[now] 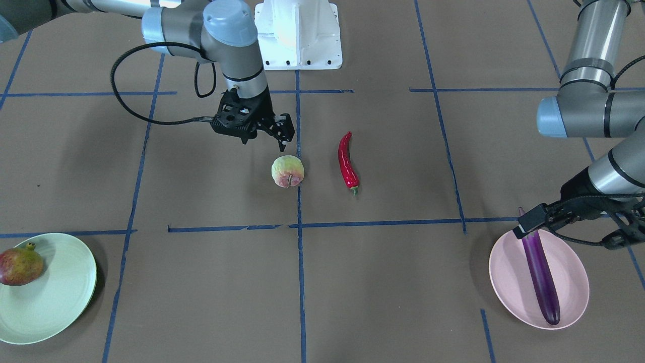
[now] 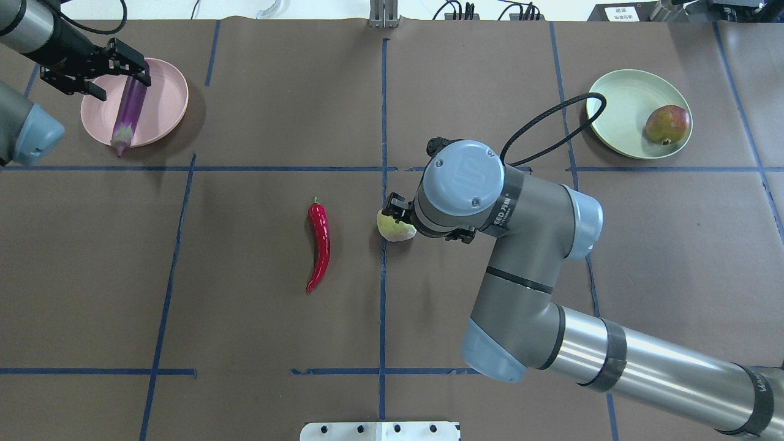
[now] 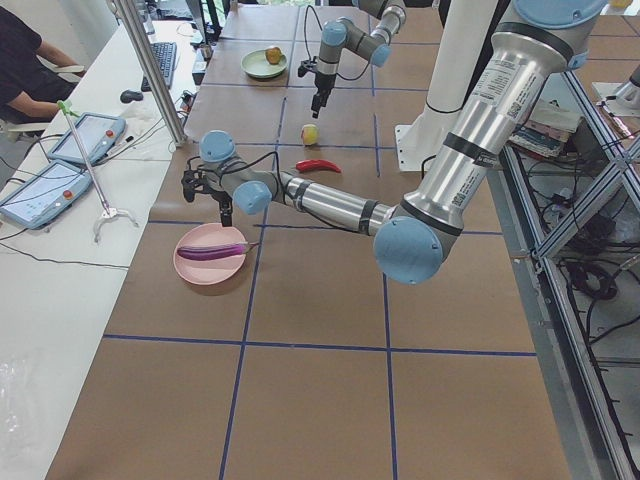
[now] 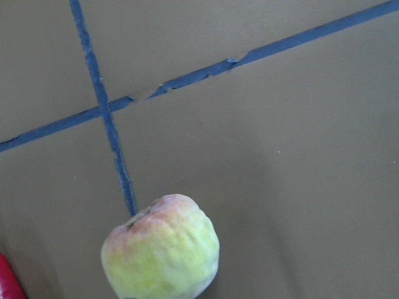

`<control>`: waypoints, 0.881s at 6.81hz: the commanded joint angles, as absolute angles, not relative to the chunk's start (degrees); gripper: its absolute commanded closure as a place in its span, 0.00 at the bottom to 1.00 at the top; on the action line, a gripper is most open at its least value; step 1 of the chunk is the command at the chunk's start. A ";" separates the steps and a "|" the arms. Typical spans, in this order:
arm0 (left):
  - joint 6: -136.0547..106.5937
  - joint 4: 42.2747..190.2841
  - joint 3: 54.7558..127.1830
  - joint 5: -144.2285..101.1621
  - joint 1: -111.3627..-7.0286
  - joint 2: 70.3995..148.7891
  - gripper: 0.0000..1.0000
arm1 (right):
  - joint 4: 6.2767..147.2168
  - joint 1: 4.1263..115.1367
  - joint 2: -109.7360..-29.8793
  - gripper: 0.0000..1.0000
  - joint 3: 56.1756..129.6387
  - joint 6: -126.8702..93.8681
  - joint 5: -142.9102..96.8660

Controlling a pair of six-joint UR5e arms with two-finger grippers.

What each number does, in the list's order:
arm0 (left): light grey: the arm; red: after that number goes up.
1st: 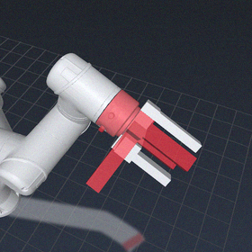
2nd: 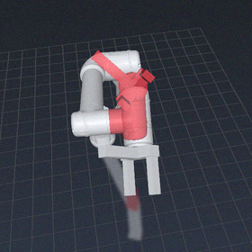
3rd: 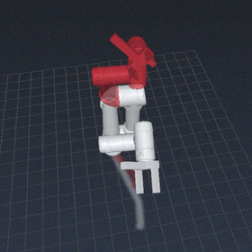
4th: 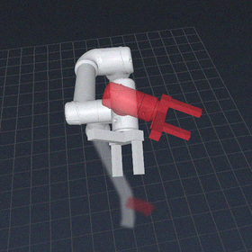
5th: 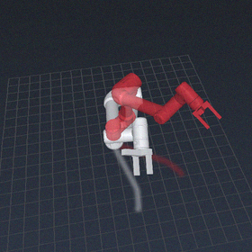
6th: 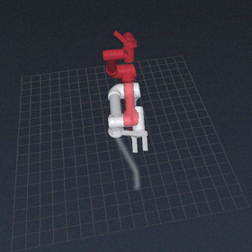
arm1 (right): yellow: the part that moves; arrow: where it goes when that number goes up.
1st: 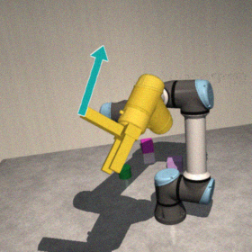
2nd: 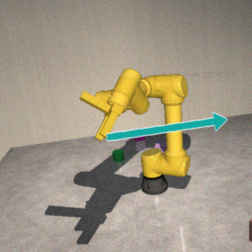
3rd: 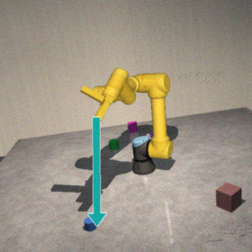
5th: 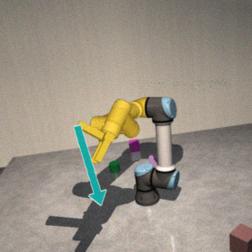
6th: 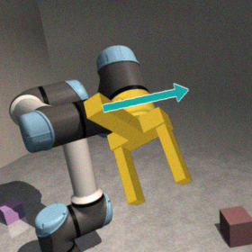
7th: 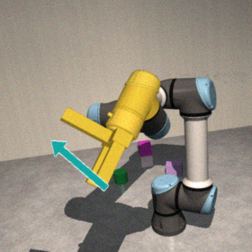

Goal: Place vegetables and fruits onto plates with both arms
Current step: 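Release the eggplant on the pink plate while the right gripper reaches the pale apple, then grasp the pale yellow-green apple with the right gripper while the left gripper withdraws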

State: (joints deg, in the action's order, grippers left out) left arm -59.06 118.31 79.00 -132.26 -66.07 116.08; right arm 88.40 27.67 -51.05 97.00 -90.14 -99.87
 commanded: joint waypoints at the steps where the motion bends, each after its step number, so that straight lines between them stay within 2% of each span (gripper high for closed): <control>1: -62.93 118.39 81.03 -132.36 -65.83 116.10 0.00 | 87.63 27.25 -47.82 0.00 93.25 -83.38 -98.70; 6: -63.11 118.21 82.00 -132.36 -65.48 116.10 0.00 | 87.45 25.58 -45.19 0.00 86.94 -64.95 -94.57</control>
